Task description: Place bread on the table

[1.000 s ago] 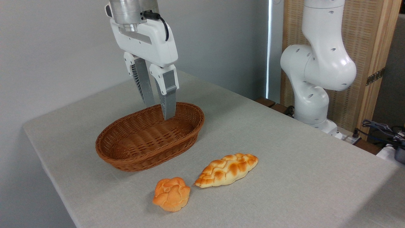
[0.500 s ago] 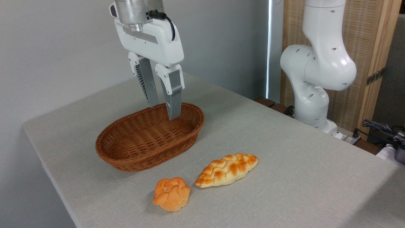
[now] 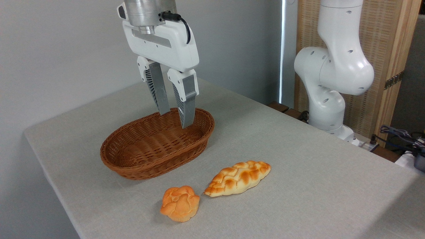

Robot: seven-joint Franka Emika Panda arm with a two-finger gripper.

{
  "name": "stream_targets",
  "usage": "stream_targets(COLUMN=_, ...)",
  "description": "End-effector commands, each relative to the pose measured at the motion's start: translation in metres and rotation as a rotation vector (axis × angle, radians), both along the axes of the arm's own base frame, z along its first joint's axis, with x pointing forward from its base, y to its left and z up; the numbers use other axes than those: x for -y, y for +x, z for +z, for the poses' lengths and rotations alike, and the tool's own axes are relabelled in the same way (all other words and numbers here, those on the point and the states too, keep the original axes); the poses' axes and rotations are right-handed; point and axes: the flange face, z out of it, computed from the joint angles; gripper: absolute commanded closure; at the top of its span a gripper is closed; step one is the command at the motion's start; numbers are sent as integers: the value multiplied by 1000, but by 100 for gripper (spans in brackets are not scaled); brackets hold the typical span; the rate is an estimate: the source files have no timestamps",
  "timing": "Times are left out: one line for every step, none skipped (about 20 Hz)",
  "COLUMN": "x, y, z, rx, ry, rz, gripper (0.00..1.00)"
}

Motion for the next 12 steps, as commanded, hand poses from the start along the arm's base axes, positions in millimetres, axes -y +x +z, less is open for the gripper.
stream_targets(x=-2, y=-5, z=2, rx=13, ry=-18, rz=-11, gripper=0)
stream_targets(x=-2, y=-5, z=1, rx=10, ry=-16, rz=-10, gripper=0)
stream_targets(x=-2, y=-5, z=1, rx=10, ry=-16, rz=-11, gripper=0)
stream_targets(x=-2, y=-5, z=1, rx=10, ry=-13, rz=-10, gripper=0)
stream_targets(x=-2, y=-5, z=1, rx=12, ry=-13, rz=-10, gripper=0)
stream_targets(x=-4, y=-4, z=1, rx=12, ry=-12, rz=-7, gripper=0)
stream_targets(x=-6, y=-4, z=1, rx=12, ry=-12, rz=-4, gripper=0)
stream_targets(x=-6, y=-4, z=1, rx=12, ry=-12, rz=-4, gripper=0)
stream_targets(x=-6, y=-4, z=1, rx=10, ry=-12, rz=-6, gripper=0)
stream_targets(x=-5, y=-4, z=1, rx=10, ry=-13, rz=-8, gripper=0)
stream_targets(x=-5, y=-4, z=1, rx=10, ry=-13, rz=-13, gripper=0)
stream_targets(x=-6, y=-4, z=0, rx=9, ry=-13, rz=-15, gripper=0)
